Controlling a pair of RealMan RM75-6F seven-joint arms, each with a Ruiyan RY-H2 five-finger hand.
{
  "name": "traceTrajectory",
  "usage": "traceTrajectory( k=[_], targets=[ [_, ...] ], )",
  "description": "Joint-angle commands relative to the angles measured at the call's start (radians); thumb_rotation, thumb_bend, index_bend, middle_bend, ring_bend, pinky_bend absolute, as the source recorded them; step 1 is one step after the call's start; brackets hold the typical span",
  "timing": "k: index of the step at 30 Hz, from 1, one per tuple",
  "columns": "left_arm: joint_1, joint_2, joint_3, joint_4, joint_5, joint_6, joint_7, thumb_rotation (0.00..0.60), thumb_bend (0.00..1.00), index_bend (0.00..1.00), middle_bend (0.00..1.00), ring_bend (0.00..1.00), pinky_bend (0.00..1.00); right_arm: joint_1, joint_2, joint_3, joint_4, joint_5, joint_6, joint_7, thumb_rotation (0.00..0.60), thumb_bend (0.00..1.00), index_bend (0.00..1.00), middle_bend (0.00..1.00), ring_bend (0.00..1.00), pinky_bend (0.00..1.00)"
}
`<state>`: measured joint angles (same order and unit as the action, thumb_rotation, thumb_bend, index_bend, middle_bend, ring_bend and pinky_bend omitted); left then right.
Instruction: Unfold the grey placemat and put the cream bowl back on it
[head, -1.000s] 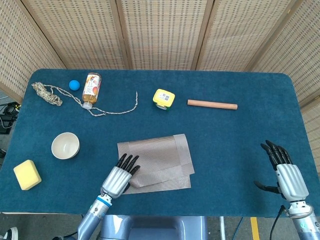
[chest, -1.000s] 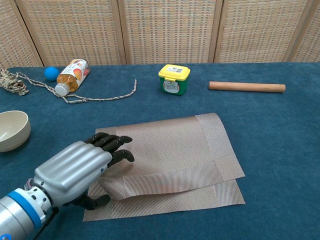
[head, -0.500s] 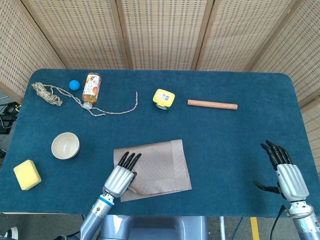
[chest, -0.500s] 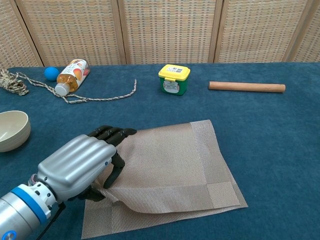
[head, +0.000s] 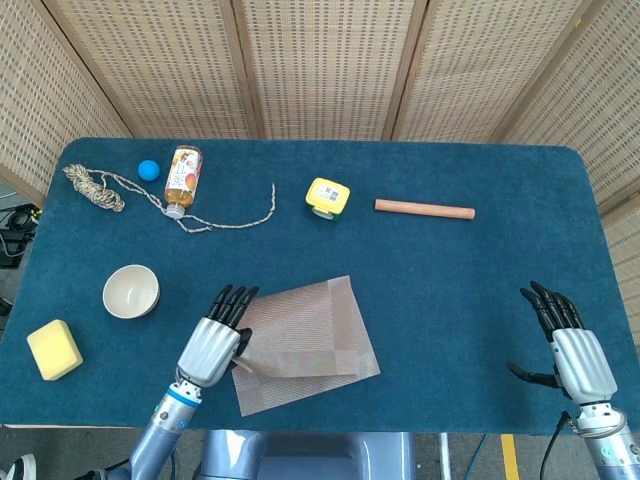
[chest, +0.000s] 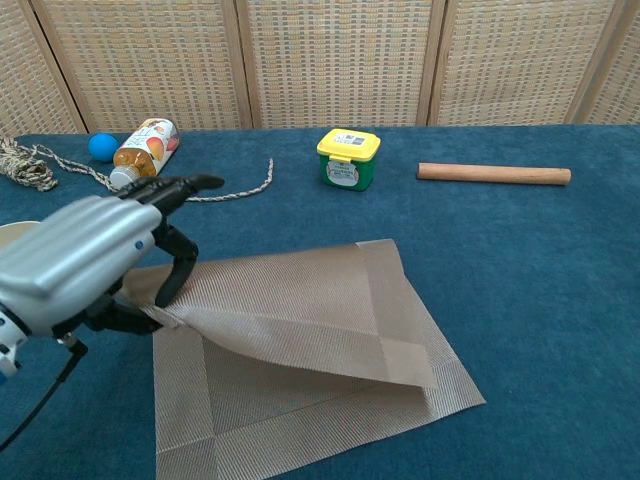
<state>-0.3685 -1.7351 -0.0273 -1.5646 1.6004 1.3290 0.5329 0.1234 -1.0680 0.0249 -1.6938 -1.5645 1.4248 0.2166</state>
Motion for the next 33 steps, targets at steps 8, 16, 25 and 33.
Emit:
traceTrajectory(
  k=[8, 16, 25, 33],
  targets=[
    [-0.06, 0.086, -0.146, -0.078, -0.118, -0.063, -0.042, 0.6, 0.48, 0.72, 0.0, 0.0, 0.0, 0.012, -0.01, 0.008, 0.008, 0.036, -0.035, -0.022, 0.6, 0.07, 0.0, 0.0, 0.0, 0.0],
    [-0.163, 0.085, -0.34, -0.03, -0.358, -0.188, -0.087, 0.6, 0.48, 0.72, 0.0, 0.0, 0.0, 0.017, -0.015, 0.021, 0.017, 0.066, -0.046, -0.027, 0.6, 0.07, 0.0, 0.0, 0.0, 0.0],
    [-0.305, 0.056, -0.527, 0.118, -0.75, -0.367, -0.137, 0.6, 0.45, 0.62, 0.0, 0.0, 0.0, 0.02, -0.029, 0.025, 0.023, 0.077, -0.052, -0.059, 0.6, 0.07, 0.0, 0.0, 0.0, 0.0],
    [-0.39, 0.093, -0.529, 0.241, -0.971, -0.453, -0.051, 0.6, 0.02, 0.02, 0.0, 0.0, 0.0, 0.026, -0.043, 0.026, 0.026, 0.095, -0.07, -0.092, 0.6, 0.07, 0.0, 0.0, 0.0, 0.0]
  ],
)
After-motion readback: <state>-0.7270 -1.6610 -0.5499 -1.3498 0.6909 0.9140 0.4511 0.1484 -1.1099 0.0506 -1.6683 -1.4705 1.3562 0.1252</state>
